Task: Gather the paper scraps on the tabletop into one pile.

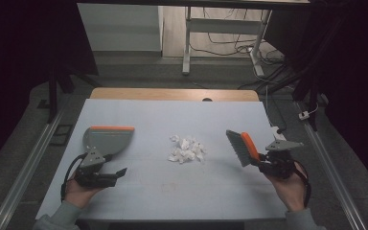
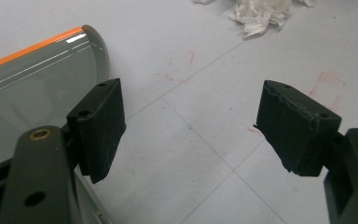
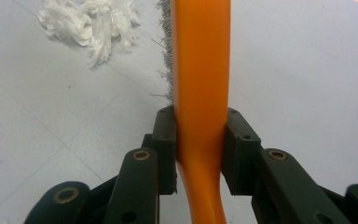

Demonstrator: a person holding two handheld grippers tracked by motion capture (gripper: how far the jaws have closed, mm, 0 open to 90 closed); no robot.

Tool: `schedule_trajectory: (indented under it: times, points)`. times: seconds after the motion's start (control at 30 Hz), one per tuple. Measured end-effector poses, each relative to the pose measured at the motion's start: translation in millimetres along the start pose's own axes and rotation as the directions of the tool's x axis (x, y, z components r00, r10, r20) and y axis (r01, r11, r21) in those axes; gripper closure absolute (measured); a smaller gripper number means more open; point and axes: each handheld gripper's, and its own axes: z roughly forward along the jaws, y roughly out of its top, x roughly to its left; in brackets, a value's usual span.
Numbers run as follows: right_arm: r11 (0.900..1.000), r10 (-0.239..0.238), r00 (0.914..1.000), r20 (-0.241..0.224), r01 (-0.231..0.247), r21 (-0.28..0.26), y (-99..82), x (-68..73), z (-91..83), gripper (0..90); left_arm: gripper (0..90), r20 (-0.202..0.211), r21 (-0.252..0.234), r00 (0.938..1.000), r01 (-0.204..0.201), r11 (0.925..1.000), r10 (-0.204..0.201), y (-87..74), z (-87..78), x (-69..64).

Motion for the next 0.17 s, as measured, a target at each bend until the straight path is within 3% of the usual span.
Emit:
schedule_trajectory:
  times: [0.17]
  points:
    - [1.0000,-0.007,1.0000,-0.005,0.007,-0.003,-0.5,0.9,0.0,69.6,24.6,-0.001,0.002,1.0000,-0.001,1.0000,0.001,0.0,0.2,0.2]
